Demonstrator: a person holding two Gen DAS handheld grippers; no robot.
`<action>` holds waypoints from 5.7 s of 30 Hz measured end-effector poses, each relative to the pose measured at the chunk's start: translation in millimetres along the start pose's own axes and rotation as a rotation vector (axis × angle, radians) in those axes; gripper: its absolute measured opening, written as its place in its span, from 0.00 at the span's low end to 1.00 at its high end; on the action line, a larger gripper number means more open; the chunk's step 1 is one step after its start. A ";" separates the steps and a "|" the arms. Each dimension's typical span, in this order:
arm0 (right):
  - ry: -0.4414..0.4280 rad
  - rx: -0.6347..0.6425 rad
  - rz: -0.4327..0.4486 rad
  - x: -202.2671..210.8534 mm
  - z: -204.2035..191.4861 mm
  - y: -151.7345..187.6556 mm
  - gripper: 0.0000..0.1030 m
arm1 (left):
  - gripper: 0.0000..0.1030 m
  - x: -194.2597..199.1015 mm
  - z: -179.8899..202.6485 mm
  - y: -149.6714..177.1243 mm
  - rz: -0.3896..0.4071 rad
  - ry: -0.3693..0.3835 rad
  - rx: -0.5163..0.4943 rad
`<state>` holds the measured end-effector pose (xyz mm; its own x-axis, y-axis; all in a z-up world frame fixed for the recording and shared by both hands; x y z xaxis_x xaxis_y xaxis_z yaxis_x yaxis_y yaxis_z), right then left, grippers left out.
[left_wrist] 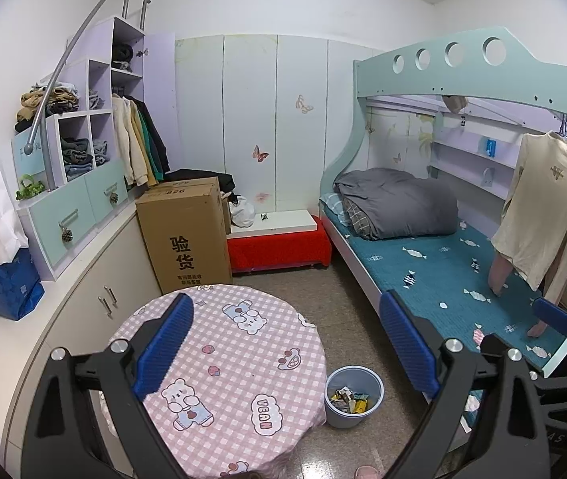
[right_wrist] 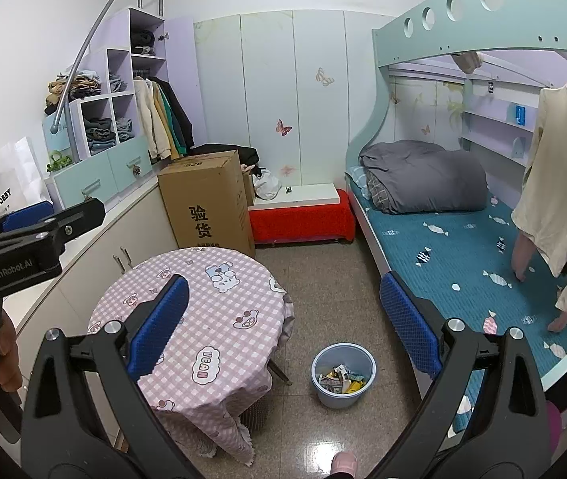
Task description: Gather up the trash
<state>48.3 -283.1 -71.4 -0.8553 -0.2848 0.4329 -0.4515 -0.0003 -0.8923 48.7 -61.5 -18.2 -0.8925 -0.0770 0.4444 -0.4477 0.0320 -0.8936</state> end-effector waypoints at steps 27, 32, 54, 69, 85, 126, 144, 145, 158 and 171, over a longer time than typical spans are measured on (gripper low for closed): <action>-0.001 0.015 0.002 -5.4 -5.9 -0.2 0.92 | 0.90 -4.8 -5.9 0.0 0.001 0.005 0.009; 0.006 0.011 -0.001 -6.9 -6.3 1.9 0.92 | 0.90 -6.5 -5.9 1.9 -0.003 0.008 0.009; 0.017 0.000 -0.017 -9.4 -6.0 1.5 0.92 | 0.90 -14.7 0.8 8.6 -0.021 0.026 -0.001; 0.020 -0.007 -0.022 -8.9 -3.8 2.7 0.92 | 0.90 -17.1 5.6 10.3 -0.029 0.029 -0.004; 0.023 0.001 -0.020 -11.1 -3.2 3.4 0.92 | 0.90 -20.7 4.2 12.6 -0.030 0.032 -0.006; 0.023 0.023 -0.056 -38.6 -18.3 -2.6 0.92 | 0.90 -45.1 -15.2 15.6 -0.062 0.061 0.005; 0.019 0.023 -0.068 -41.4 -16.7 -1.0 0.92 | 0.90 -50.3 -16.0 16.7 -0.080 0.061 0.009; 0.019 0.023 -0.068 -41.5 -16.6 -1.0 0.92 | 0.90 -50.3 -16.0 16.4 -0.079 0.061 0.009; 0.017 0.019 -0.074 -43.9 -15.7 -1.1 0.92 | 0.90 -50.8 -15.0 16.4 -0.080 0.058 0.009; 0.011 0.029 -0.091 -55.9 -20.8 -0.9 0.92 | 0.90 -60.6 -21.4 21.3 -0.095 0.055 0.018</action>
<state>91.2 -247.3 -92.1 -0.8139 -0.2719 0.5134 -0.5200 -0.0531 -0.8525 92.0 -34.9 -62.8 -0.8481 -0.0237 0.5294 -0.5297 0.0091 -0.8482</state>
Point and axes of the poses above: each gripper's, at about its wrist camera, not at the fingertips, and x roughly against the way its jaws point, z to its right, y to its underside, the point moved 4 cm from there along -x, roughly the way its jaws point, and after that the axes turned 4 degrees about -y, right-handed, at the moved point
